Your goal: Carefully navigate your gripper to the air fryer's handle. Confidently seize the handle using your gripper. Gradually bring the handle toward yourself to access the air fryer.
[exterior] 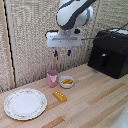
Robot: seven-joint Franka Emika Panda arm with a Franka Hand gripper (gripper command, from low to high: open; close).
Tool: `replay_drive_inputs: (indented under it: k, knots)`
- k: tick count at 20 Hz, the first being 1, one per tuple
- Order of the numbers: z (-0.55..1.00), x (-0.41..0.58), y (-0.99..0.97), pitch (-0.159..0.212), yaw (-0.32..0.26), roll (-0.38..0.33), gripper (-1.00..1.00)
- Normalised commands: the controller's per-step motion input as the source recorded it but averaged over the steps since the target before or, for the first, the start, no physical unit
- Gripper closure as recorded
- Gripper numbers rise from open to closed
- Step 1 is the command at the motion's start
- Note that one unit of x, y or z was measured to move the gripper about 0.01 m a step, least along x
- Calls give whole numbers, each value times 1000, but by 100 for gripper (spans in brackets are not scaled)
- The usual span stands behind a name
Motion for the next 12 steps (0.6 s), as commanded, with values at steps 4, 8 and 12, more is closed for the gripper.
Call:
replay_drive_inputs:
  k: [4,8,12]
  knots:
    - [0,175,-79,-1,-316,-189,-100]
    - [0,169,-88,0,-279,-249,-100]
    - [0,166,-79,0,-244,-322,-100]
